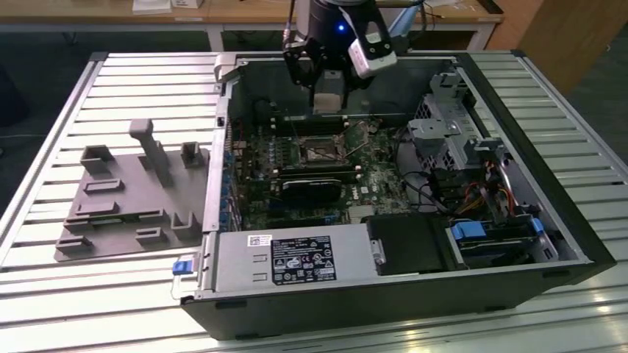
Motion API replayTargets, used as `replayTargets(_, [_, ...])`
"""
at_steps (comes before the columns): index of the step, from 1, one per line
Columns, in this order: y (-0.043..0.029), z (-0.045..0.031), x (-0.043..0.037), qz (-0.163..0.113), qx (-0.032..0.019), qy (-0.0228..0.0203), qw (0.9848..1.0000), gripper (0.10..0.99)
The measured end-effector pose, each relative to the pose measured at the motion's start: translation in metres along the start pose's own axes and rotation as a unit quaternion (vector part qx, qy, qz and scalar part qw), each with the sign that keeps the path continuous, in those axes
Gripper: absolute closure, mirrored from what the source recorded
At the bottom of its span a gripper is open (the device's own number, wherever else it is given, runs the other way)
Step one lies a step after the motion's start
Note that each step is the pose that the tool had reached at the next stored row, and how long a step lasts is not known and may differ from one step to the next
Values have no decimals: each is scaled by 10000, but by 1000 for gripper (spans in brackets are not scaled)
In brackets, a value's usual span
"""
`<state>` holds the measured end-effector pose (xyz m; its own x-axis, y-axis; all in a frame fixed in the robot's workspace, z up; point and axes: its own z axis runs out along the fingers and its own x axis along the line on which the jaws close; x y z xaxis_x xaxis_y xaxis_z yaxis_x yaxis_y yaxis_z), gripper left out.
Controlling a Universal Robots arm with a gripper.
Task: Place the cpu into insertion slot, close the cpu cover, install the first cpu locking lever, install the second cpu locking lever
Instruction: 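Place the cpu into insertion slot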
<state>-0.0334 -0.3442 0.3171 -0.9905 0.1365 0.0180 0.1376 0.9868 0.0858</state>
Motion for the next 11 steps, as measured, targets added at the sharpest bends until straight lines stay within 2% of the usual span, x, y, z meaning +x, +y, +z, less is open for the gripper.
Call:
replayTargets(3, [-3, 29, 0, 275, -5, -23, 9996, 545])
replayTargets(6, [-5, 59, -1, 544, -10, -47, 9985, 545])
replayTargets(11, [-10, 115, -2, 998, -18, -86, 9950, 545])
